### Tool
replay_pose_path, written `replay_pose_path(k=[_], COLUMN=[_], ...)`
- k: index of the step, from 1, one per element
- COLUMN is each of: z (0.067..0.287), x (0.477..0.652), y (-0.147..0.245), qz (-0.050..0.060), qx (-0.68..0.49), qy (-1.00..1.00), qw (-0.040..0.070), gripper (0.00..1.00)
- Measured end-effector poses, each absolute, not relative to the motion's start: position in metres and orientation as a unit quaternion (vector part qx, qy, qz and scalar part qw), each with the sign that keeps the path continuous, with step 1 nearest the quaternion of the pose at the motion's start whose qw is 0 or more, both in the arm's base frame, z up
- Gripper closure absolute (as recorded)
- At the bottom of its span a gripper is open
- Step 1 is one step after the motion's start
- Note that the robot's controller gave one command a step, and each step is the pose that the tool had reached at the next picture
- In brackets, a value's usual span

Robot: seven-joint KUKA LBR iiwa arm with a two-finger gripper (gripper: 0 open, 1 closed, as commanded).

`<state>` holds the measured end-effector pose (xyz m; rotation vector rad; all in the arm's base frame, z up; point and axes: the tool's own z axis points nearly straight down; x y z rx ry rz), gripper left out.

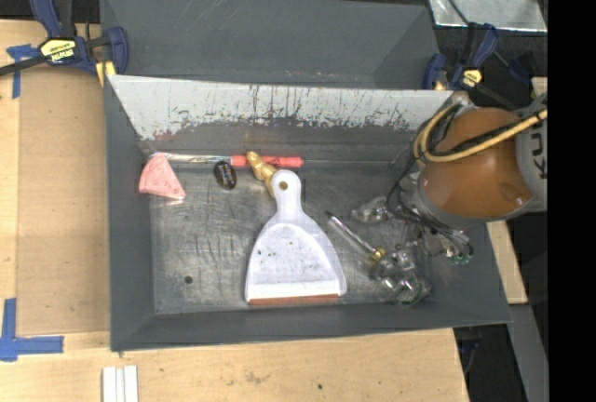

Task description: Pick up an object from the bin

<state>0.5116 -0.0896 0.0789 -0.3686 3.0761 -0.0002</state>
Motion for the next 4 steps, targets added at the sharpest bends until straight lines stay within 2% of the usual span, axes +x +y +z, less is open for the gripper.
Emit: replay_pose_path(k=[2,3,4], z=[0.078,0.075,0.102], x=[0.501,0.523,0.501], y=[-0.076,-0.087,-0.110], qz=[-0.001,0.004,0.001], qx=[-0.144,-0.147,-0.082], qy=[0.990,0.989,0.997], qw=[0.016,0.003,0.001], gripper=[0.00,0.00,0.00])
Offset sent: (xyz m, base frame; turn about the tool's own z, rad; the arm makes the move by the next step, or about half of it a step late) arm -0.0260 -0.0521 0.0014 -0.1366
